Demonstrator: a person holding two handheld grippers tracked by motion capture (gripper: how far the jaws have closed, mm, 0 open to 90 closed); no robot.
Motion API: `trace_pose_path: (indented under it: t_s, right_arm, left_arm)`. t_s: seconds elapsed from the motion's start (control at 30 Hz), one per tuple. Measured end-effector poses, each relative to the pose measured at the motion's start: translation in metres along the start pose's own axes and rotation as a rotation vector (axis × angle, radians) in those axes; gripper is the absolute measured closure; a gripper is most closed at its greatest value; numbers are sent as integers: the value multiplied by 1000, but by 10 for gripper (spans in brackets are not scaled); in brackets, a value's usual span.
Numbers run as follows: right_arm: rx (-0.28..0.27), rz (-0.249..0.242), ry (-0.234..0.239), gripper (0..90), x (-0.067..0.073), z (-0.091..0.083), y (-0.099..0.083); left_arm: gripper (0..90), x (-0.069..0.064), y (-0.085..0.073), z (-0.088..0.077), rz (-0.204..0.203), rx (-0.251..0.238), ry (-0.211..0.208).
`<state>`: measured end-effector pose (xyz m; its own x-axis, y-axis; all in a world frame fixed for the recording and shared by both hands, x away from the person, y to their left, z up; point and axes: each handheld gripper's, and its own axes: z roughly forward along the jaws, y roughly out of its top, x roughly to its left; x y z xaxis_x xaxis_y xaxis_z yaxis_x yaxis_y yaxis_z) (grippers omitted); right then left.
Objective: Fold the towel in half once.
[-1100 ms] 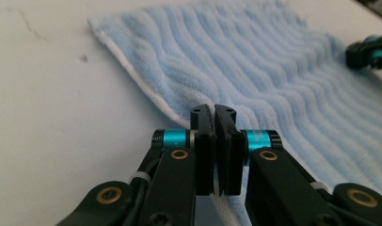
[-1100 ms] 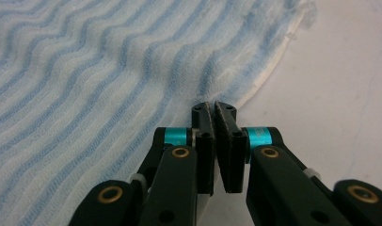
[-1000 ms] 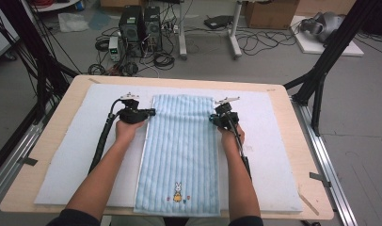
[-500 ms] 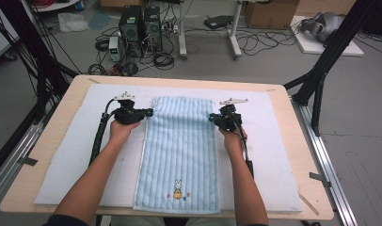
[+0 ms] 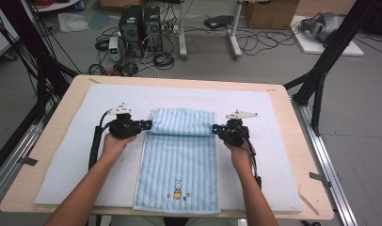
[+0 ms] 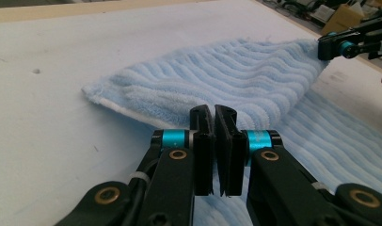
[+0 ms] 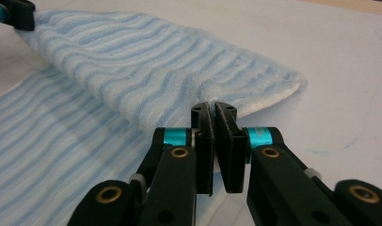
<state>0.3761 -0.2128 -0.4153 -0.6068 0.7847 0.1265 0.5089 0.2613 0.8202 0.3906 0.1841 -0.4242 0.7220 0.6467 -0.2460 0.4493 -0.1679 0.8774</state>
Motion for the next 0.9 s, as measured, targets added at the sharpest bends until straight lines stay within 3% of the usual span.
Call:
trace_pose_path:
  t_s: [0.23,0.57,0.63,0.7,0.73,0.83,0.9]
  right_arm:
    - [12,-14,38,854,16,-15,-21]
    - [66,-20,42,822,25,-20,-37]
    - [67,-4,34,680,24,-20,-38]
    - [44,22,21,593,23,-23,-38]
    - [32,27,12,558,22,-25,-37]
    - [4,43,-23,469,19,-30,-35]
    - [-5,56,-32,455,16,-32,-34]
  left_arm:
    - [854,-13,-15,-15,7,19,-33]
    - [851,-22,-35,-21,12,62,-60]
    - [800,-22,-37,-21,6,54,-49]
    - [530,-19,-35,-22,-24,18,22]
    - [488,-16,-35,-23,-36,-8,41]
    - [463,-6,-27,-26,-67,-67,90]
    - [444,2,-20,-25,-96,-63,106]
